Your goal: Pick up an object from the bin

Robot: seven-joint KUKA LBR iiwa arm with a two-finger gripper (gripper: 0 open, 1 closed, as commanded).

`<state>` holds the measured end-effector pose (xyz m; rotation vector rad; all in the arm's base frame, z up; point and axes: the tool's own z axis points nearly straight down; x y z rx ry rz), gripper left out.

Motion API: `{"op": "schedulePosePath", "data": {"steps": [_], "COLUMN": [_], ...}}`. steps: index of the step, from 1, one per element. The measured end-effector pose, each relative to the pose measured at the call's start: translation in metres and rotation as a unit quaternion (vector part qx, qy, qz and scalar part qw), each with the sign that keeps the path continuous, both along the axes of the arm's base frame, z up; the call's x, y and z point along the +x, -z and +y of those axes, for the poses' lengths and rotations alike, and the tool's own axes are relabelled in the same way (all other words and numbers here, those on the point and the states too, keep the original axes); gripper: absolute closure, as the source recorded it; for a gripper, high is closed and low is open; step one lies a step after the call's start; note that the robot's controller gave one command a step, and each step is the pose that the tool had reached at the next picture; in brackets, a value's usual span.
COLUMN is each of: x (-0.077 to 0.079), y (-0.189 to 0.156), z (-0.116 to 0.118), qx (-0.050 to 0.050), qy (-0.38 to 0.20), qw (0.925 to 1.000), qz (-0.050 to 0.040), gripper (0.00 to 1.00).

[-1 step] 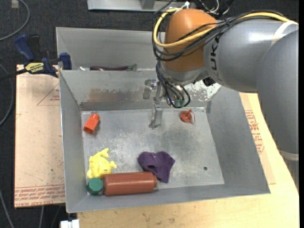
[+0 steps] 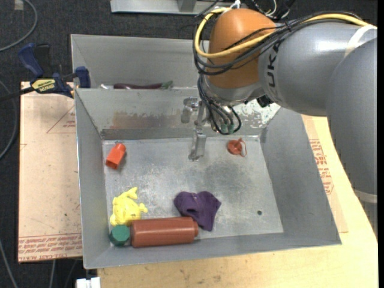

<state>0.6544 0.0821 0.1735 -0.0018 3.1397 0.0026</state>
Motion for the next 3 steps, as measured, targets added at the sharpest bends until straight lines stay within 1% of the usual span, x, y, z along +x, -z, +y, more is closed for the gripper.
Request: {"op": "schedulePosePath", "data": {"steps": [1,2,3], "x": [-0.055,-0.075,-0.114], "y": [0.033,0.074,0.092], "z": [-0.022,-0.028,-0.022], "qx": [0.0,0.0,0.0], "qy": [-0.014,-0.095,-0.147], "qw": [0.9999,0.9955,0.9891], "qz": [-0.0006,-0.0001,-0.0007], "gripper": [0.0,0.0,0.0]}}
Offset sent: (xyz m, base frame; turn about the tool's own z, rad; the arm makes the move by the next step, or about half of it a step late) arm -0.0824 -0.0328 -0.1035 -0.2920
